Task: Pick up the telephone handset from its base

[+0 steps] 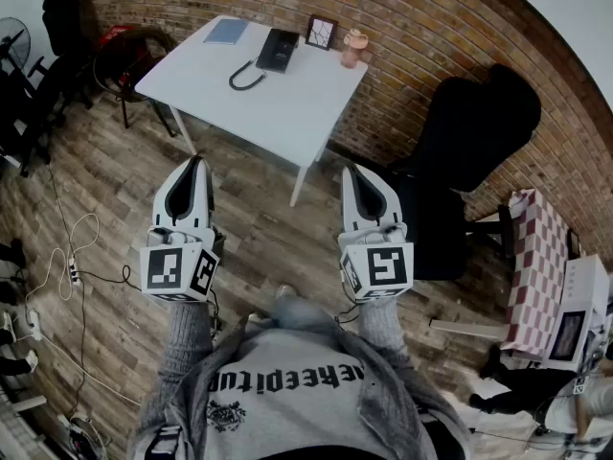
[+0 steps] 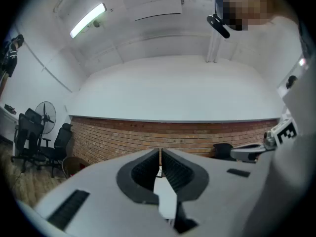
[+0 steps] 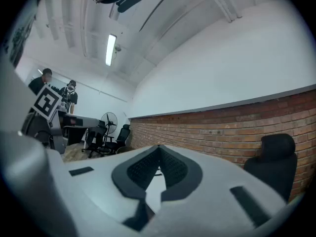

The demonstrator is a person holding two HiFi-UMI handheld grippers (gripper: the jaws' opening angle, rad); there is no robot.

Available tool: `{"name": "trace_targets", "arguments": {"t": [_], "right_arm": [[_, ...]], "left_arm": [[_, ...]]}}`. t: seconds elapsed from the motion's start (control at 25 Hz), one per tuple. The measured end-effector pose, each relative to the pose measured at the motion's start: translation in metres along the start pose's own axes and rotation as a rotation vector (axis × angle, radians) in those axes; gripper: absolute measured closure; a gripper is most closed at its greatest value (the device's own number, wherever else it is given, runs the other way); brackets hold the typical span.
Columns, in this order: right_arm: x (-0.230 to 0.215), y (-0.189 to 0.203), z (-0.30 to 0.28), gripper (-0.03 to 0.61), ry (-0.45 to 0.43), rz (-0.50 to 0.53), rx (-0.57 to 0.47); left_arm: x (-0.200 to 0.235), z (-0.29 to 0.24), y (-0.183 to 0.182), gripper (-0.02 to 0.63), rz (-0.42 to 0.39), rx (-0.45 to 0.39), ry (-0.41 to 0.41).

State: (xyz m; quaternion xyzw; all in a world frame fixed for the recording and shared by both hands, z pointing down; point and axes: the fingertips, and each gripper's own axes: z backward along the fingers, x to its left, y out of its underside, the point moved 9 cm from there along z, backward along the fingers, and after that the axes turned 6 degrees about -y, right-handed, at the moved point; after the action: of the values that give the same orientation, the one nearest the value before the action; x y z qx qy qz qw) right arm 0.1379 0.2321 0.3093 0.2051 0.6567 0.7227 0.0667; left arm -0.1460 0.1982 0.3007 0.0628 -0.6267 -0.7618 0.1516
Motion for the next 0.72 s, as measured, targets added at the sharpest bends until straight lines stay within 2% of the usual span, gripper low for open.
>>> {"name": "trace_targets", "arguments": {"t": [0.72], "right_arm": [[-0.034,0.011,-0.021,0.575,-0.014,0.003,-0.009]], "left_arm": [[-0.017,-0.035,0.011,0.598,-0.002,-0.006,-0.009]]}}
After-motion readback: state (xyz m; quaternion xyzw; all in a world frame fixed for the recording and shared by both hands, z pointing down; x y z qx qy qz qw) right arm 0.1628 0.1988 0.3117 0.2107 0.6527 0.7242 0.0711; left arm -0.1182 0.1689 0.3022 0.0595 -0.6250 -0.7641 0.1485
